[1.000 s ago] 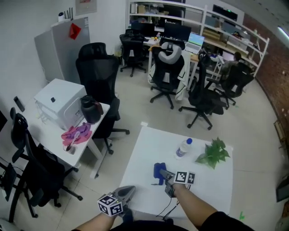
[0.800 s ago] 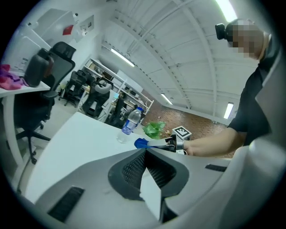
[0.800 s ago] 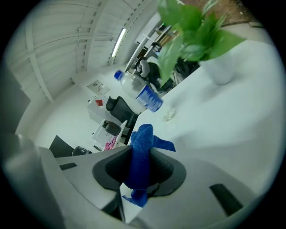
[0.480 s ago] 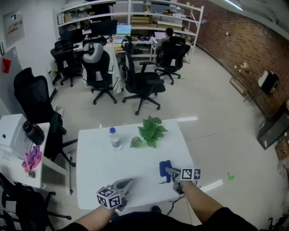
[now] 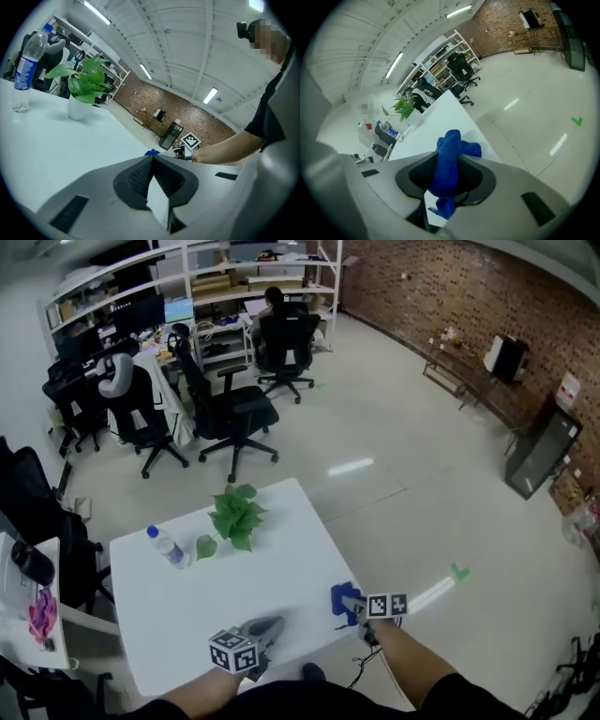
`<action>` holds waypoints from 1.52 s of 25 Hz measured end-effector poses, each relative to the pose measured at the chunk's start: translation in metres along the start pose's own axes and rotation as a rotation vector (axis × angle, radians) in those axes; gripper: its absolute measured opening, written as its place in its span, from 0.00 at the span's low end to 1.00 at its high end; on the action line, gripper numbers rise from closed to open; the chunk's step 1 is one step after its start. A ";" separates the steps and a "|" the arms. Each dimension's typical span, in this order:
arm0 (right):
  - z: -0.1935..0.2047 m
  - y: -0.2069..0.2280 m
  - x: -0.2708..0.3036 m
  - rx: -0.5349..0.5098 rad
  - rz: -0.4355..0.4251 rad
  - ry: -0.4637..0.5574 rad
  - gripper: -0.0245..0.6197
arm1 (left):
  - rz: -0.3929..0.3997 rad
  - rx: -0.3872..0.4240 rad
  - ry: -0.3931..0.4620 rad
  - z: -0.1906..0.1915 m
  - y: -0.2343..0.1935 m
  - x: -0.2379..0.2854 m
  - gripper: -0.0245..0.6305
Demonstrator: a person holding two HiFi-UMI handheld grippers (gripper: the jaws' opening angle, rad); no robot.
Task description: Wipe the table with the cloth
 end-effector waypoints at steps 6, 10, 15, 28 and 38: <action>-0.016 -0.010 0.001 0.007 -0.007 0.039 0.40 | 0.006 -0.013 -0.010 -0.001 0.006 0.008 0.03; -0.034 -0.034 -0.018 -0.058 0.007 0.082 0.50 | -0.004 -0.015 0.030 -0.013 -0.003 -0.019 0.03; -0.059 -0.124 -0.021 -0.262 -0.176 0.160 0.29 | -0.058 0.007 0.120 -0.034 -0.030 -0.084 0.03; -0.032 -0.334 0.152 -0.727 -0.477 0.074 0.05 | -0.283 0.050 0.275 -0.057 -0.111 -0.239 0.03; -0.018 -0.351 0.171 -0.824 -0.420 -0.021 0.05 | -0.292 0.036 0.287 -0.054 -0.114 -0.249 0.03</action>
Point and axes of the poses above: the fingertips, and each gripper's own axes: x forward along the fingers, y to its right, z out of its underside, the point moved 4 cm from there along -x, backward along the fingers, and after that the axes turned 11 degrees about -x, right-handed, at the moved point
